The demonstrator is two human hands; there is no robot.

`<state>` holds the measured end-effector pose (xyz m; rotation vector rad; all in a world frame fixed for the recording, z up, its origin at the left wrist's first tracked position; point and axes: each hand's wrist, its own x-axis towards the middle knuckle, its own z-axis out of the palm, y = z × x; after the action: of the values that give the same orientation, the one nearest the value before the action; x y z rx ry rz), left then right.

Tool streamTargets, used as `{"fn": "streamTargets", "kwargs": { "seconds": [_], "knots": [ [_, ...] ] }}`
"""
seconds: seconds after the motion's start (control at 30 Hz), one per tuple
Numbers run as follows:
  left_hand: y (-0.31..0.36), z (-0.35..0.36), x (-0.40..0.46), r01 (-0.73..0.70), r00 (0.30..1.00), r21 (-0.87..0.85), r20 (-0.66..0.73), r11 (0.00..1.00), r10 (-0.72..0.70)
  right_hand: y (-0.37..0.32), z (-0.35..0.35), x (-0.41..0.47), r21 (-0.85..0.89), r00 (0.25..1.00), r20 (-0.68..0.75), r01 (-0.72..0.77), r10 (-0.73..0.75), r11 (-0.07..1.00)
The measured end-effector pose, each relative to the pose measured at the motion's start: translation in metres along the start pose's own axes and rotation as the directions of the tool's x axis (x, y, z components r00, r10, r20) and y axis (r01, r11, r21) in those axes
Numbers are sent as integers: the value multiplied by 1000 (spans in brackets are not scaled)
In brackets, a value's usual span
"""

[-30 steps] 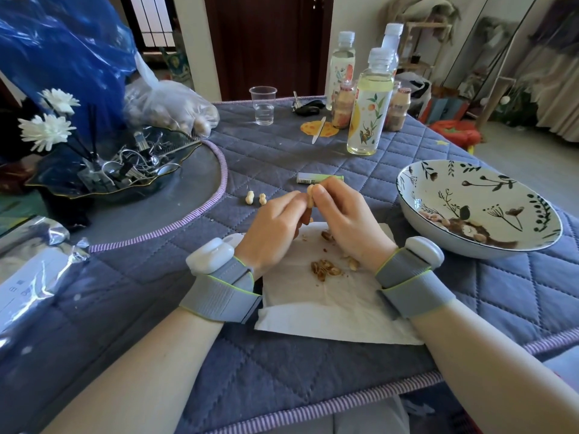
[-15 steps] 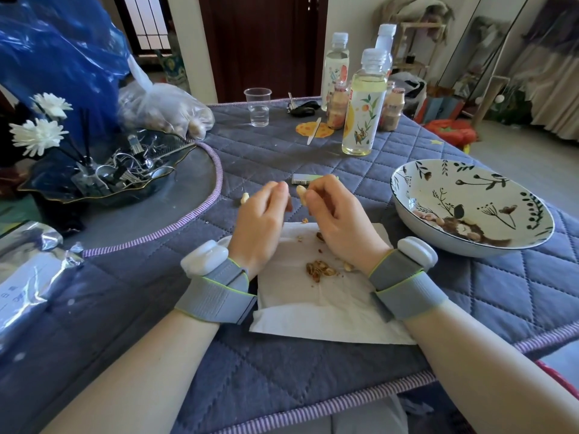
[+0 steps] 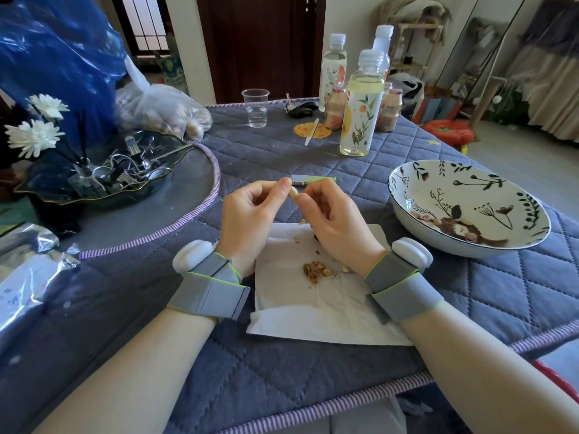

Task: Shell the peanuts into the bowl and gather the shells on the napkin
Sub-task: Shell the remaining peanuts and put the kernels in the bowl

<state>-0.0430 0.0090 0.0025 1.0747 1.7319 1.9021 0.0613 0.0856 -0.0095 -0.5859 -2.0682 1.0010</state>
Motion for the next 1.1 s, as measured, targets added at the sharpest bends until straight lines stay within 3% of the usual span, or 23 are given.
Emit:
{"fn": "streamTargets", "kwargs": {
  "seconds": [0.17, 0.8, 1.1],
  "knots": [
    [2, 0, 0, 1, 1000, -19, 17, 1000, 0, -4, 0, -2, -23, 996, 88, -5, 7, 1000],
    [4, -2, -2, 24, 994, -50, 109, 998, -19, -5, -2, -2, -42, 993, 63, 101, -99, 994],
    [2, 4, -1, -41, 996, 3, 82, 999, 41, -9, 1, -2, 30, 996, 88, -2, -1, 1000]
  ]
}}
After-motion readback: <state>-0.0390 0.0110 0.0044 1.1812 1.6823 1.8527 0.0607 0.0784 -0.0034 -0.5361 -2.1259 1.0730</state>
